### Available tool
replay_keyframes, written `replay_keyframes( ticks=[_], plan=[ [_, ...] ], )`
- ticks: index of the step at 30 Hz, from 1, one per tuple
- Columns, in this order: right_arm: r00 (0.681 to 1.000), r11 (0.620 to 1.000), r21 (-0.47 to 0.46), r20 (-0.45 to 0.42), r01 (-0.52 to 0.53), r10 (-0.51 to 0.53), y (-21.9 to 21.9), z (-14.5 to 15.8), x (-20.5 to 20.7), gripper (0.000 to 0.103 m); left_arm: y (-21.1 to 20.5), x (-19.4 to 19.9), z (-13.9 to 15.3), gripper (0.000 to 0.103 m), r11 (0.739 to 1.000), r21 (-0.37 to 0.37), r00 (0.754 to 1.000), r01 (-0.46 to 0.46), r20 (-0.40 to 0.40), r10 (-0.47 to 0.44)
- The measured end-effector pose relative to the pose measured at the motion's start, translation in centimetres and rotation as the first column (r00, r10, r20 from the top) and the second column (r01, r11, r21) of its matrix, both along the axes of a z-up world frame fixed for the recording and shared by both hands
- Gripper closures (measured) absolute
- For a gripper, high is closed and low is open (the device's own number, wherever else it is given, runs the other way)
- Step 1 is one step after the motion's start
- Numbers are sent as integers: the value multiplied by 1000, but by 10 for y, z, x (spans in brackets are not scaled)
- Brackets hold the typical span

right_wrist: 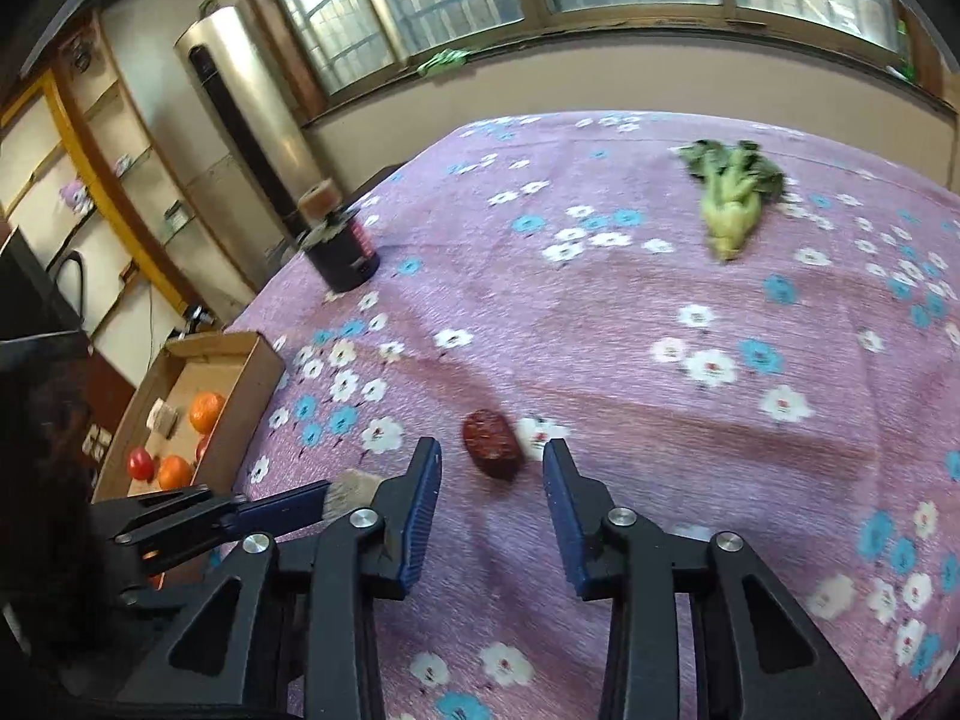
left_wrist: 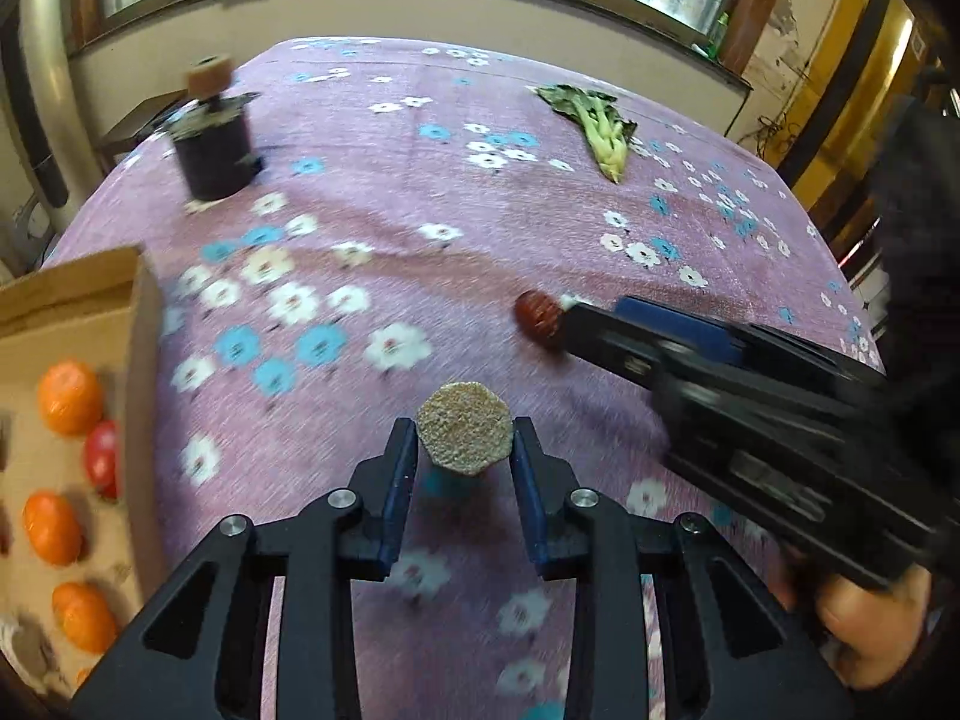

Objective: Organize fruits
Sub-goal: 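Grasp the round beige block with left tool while right tool grasps red date, then carry the round block and the date over the cardboard box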

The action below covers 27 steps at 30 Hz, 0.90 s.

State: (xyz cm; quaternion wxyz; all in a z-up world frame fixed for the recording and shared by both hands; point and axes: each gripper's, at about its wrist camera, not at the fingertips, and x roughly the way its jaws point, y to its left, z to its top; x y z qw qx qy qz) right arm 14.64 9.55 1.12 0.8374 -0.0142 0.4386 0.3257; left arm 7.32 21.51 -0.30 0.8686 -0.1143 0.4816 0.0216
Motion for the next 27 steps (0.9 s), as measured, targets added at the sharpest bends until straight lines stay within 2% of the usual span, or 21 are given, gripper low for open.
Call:
replay_keyframes(
  ticks=[4, 6, 8, 15, 27],
  plan=[
    [1000, 997, -72, -6, -14, 14, 25, -16, 8, 68, 7, -12, 7, 74, 1000, -5, 1000, -12, 10, 12],
    [1000, 995, -101, 9, -16, 17, 31, -22, 9, 76, 8, -16, 11, 74, 1000, -1, 1000, -12, 17, 12],
    [1000, 992, -127, 24, -8, 11, 33, -22, 7, 77, 10, -19, 12, 74, 1000, 3, 1000, -13, 19, 13],
    [998, 996, -86, 52, -18, 23, 28, -1, -16, 77, 12, -33, 16, 74, 1000, -13, 1000, -11, 28, 11],
    [993, 995, 11, 67, -101, 100, 37, 31, -76, 78, 23, -72, 32, 74, 999, -3, 998, -36, 56, 36]
  ],
)
